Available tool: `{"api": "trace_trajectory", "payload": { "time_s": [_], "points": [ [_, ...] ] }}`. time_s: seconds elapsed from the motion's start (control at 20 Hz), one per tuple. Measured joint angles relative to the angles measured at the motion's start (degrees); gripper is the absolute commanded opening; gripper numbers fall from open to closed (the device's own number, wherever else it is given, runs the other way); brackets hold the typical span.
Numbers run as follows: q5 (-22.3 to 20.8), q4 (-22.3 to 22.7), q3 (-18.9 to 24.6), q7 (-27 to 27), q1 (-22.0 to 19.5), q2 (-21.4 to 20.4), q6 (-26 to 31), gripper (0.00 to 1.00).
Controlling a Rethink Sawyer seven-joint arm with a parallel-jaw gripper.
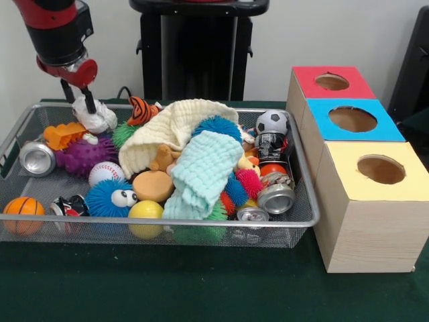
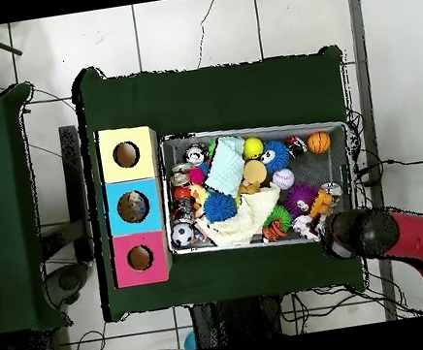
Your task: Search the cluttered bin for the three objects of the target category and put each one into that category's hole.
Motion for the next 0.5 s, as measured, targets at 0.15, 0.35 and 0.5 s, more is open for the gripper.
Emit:
{"api": "trace_trajectory", "payload": {
  "time_s": [0.15,0.35,0.5],
  "points": [
    [-0.04,-0.01,0.14,0.0,0.55,-0.02,0.0,0.0],
    [-0.04,0.01,0.93,0.0,0.35,0.07,-0.01,0.0],
    [-0.05,0.05,1.12,0.0,0.39,0.08,-0.01,0.0]
  ]
}}
